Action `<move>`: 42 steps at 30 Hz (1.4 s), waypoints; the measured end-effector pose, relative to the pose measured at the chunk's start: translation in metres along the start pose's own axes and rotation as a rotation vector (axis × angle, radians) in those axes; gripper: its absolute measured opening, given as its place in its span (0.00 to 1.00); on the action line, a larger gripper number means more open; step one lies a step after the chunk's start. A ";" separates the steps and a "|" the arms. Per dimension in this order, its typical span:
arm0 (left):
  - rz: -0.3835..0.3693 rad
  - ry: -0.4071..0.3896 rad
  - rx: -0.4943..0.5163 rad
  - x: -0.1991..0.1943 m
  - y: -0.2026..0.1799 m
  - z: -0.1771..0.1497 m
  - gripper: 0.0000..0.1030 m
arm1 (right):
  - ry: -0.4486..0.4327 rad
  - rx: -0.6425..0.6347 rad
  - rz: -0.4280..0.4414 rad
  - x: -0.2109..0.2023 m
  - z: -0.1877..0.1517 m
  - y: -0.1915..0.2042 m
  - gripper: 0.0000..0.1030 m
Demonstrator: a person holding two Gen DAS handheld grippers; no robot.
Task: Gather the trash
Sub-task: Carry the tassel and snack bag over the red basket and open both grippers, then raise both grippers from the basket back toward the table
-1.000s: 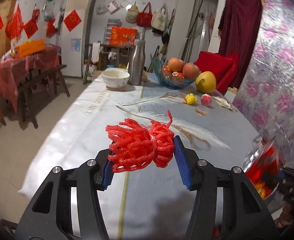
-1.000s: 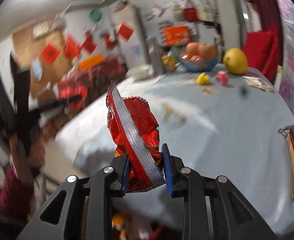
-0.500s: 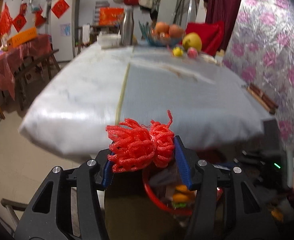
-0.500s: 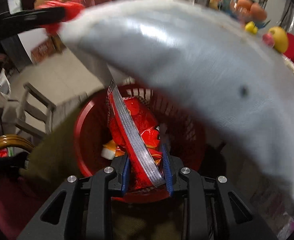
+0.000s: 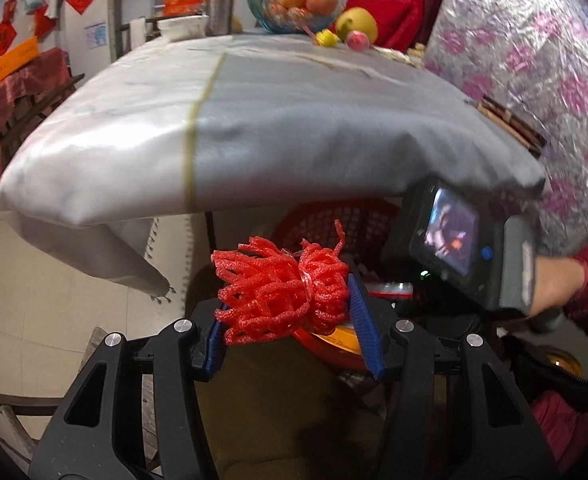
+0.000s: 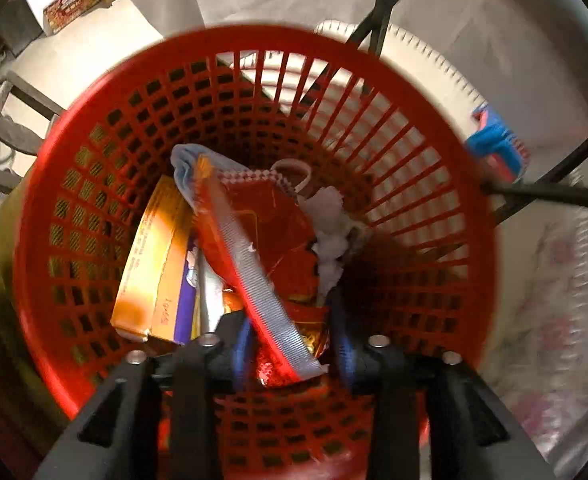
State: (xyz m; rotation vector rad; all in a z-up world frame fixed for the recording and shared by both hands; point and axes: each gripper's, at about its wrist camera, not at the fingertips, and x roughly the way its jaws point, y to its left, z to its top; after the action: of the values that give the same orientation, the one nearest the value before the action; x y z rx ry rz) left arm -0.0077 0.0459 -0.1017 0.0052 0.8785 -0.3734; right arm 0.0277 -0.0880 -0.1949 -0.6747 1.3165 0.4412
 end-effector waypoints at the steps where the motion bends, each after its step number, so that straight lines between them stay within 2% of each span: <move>1: -0.002 0.007 0.011 0.003 -0.002 0.000 0.52 | -0.027 -0.011 -0.019 -0.011 -0.003 0.000 0.53; 6: -0.026 0.045 0.036 0.019 -0.013 0.001 0.52 | -0.158 0.020 0.004 -0.068 -0.024 -0.003 0.54; 11: -0.060 0.092 0.079 0.039 -0.031 0.003 0.52 | -0.308 0.064 0.052 -0.120 -0.062 -0.012 0.54; 14: -0.072 0.132 0.097 0.056 -0.040 0.004 0.54 | -0.387 0.119 0.067 -0.141 -0.080 -0.025 0.54; 17: -0.059 0.163 0.108 0.071 -0.047 0.006 0.64 | -0.439 0.178 0.097 -0.145 -0.086 -0.039 0.54; 19: -0.034 0.172 0.107 0.076 -0.051 0.006 0.83 | -0.458 0.205 0.115 -0.150 -0.094 -0.047 0.54; 20: -0.028 0.167 0.104 0.075 -0.052 0.006 0.85 | -0.463 0.214 0.122 -0.150 -0.095 -0.049 0.54; 25: 0.002 0.153 0.114 0.064 -0.053 0.006 0.88 | -0.474 0.259 0.164 -0.144 -0.096 -0.059 0.54; 28: 0.025 0.162 0.124 0.060 -0.055 0.002 0.89 | -0.451 0.265 0.203 -0.130 -0.096 -0.056 0.54; 33: 0.065 0.188 0.141 0.058 -0.059 -0.002 0.89 | -0.412 0.265 0.188 -0.121 -0.092 -0.047 0.55; 34: 0.069 0.191 0.140 0.057 -0.059 -0.002 0.89 | -0.417 0.270 0.192 -0.124 -0.093 -0.049 0.58; 38: 0.040 0.185 0.132 0.043 -0.058 0.008 0.89 | -0.456 0.281 0.188 -0.138 -0.095 -0.057 0.63; 42: 0.016 0.121 0.142 0.020 -0.061 0.027 0.93 | -0.504 0.291 0.202 -0.156 -0.090 -0.066 0.69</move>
State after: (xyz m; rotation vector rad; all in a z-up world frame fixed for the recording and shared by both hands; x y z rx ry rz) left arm 0.0048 -0.0219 -0.0907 0.1678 0.9691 -0.4230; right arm -0.0283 -0.1856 -0.0395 -0.1670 0.9417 0.5297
